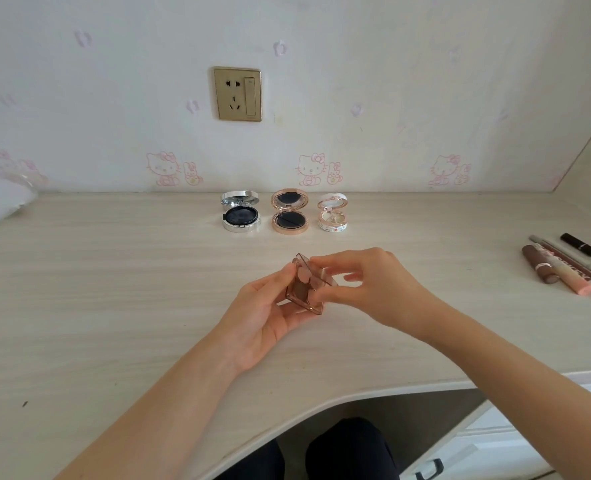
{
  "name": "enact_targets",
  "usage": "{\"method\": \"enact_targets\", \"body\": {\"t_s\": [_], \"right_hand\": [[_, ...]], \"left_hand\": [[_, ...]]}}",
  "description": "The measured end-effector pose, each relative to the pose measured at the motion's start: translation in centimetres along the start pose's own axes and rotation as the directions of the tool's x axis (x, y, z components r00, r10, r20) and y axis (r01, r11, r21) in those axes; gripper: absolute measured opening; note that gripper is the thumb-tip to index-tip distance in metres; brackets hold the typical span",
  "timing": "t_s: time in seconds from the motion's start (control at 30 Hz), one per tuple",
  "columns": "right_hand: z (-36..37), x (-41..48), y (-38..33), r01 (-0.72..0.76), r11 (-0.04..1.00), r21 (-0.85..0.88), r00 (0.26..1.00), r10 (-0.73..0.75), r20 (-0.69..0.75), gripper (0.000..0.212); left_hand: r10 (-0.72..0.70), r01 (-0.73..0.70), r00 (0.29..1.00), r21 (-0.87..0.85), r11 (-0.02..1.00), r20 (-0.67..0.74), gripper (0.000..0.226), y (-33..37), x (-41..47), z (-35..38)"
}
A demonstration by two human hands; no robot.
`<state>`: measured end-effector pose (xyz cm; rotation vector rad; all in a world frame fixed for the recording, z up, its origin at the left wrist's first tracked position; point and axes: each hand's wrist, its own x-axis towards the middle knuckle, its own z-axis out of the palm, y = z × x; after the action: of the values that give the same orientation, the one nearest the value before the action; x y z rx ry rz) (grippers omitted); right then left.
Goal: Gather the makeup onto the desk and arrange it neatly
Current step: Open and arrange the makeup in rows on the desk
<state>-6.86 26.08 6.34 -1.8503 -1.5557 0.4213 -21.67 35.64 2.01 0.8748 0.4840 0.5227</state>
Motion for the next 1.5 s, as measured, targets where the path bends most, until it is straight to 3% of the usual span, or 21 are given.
{"method": "enact_targets", "body": {"t_s": [0.17,0.3,0.4,0.47,0.57,0.7,0.87,0.93,1.13,1.33,1.5], "right_hand": [[-0.7,-0.5,-0.7,0.088,0.989,-0.122,0.996,-0.089,-0.002,0.034],[0.5,-0.4,-0.3,0.247,0.833,-0.495,0.948,-0.315,-0.058,0.031],[1.1,-0.1,0.1,0.263,0.739,-0.621,0.92,-0.385,-0.068,0.034],[1.2,0.4,0.3,0.222,0.721,-0.657,0.935,-0.348,-0.065,0.029],[1.2,1.0,0.9,0.141,0.709,-0.691,0.971,-0.234,-0.042,0.024],[1.5,1.7,2.2,0.08,0.678,-0.731,0.987,-0.159,-0.039,0.021],[2.0,2.2,3.2,0.042,0.639,-0.768,0.992,-0.12,-0.045,0.01],[2.2,2.3,3.4,0.042,0.643,-0.765,0.993,-0.115,-0.042,0.012],[2.1,2.7,4.2,0.078,0.743,-0.665,0.992,-0.126,-0.024,0.015],[0.9,3.5,3.9,0.124,0.873,-0.472,0.992,-0.122,0.034,0.019],[0.0,4.3,3.3,0.045,0.934,-0.355,0.996,-0.016,0.083,0.019]], "left_hand": [[-0.012,0.012,1.0,-0.045,0.999,0.019,0.038,0.0,0.0,0.0],[0.003,-0.002,1.0,-0.047,0.999,0.027,0.034,0.0,0.0,-0.1],[0.082,-0.076,0.995,0.103,0.992,-0.05,0.028,-0.3,0.1,-0.1],[0.175,-0.136,0.976,0.268,0.954,-0.128,0.022,-0.4,0.1,0.0],[0.333,-0.206,0.926,0.498,0.842,-0.18,0.027,-0.4,0.3,-0.3],[0.518,-0.24,0.853,0.832,0.5,-0.065,0.031,-0.6,0.4,-1.3],[0.529,-0.293,0.826,0.949,0.113,0.193,0.026,-1.5,0.4,-1.5],[0.501,-0.334,0.821,0.942,0.031,0.274,0.027,-1.9,0.6,-1.6],[0.442,-0.352,0.833,0.935,-0.039,0.332,0.023,-2.5,0.8,-1.8],[0.412,-0.347,0.85,0.937,-0.033,0.329,0.014,-2.6,0.7,-1.7],[0.421,-0.357,0.838,0.932,-0.059,0.347,0.011,-2.6,0.7,-1.6]]}}
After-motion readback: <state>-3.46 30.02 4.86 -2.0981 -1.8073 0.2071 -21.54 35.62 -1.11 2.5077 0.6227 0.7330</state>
